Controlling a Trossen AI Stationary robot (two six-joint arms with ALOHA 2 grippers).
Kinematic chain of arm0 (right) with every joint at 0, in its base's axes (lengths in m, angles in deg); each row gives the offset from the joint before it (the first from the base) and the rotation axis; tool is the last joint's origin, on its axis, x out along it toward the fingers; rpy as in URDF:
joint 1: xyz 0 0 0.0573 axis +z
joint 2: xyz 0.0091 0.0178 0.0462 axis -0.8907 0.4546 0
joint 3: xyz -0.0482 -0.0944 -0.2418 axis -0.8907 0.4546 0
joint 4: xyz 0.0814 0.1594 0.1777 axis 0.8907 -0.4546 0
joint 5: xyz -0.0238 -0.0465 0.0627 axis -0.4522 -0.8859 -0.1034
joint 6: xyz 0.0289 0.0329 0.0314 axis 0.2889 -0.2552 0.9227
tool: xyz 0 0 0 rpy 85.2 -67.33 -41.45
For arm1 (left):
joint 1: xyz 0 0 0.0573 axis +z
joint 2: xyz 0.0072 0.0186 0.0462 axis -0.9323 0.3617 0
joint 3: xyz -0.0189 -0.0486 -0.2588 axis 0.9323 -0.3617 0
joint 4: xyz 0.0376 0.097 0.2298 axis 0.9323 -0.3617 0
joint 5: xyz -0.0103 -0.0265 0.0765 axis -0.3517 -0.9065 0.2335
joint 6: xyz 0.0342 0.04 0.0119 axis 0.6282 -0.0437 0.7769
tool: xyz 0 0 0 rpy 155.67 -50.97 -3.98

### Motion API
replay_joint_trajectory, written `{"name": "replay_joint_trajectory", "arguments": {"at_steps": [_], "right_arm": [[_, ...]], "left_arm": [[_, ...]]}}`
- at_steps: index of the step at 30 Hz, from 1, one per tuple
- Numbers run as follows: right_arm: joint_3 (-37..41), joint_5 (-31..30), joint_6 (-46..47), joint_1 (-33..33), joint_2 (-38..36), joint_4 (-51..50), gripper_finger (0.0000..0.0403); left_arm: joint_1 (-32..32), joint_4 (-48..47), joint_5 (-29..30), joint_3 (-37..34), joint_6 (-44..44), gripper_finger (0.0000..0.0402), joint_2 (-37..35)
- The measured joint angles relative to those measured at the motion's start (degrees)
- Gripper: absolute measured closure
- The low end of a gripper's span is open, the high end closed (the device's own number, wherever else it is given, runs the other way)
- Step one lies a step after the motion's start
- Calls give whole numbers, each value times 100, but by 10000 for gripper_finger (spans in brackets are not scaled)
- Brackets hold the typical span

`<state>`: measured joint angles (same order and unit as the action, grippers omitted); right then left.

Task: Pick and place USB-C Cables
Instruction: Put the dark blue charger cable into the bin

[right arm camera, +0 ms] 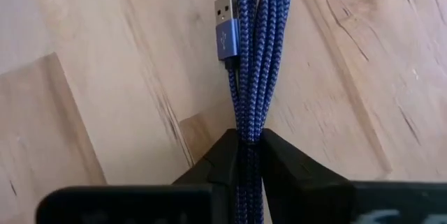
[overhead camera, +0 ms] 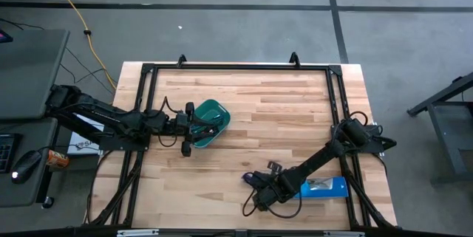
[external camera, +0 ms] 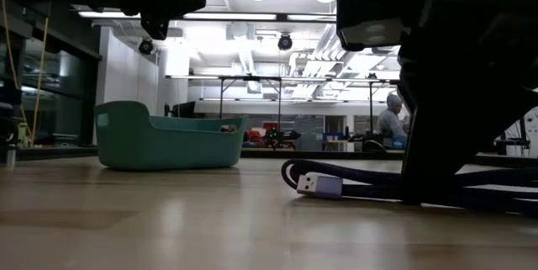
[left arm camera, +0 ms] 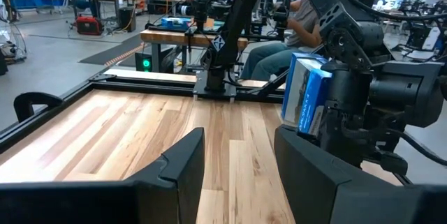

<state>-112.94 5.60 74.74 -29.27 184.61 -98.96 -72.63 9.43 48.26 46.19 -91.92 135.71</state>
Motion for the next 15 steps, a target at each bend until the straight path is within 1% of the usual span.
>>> {"name": "replay_joint_trajectory", "arguments": {"at_steps": [4, 6, 9, 15], "right_arm": [[16, -85, -505, -7, -91, -20, 375], [31, -285, -845, -18, -202, -92, 382], [14, -747, -1392, -24, -541, -212, 385], [44, -1645, -1567, -52, -1115, -1119, 384]], "left_arm": [[0, 0, 0, 0, 17, 248, 0], [0, 2, 52, 0, 15, 248, 0], [0, 2, 184, 0, 13, 248, 0], [0, -3, 199, 0, 15, 248, 0]]}}
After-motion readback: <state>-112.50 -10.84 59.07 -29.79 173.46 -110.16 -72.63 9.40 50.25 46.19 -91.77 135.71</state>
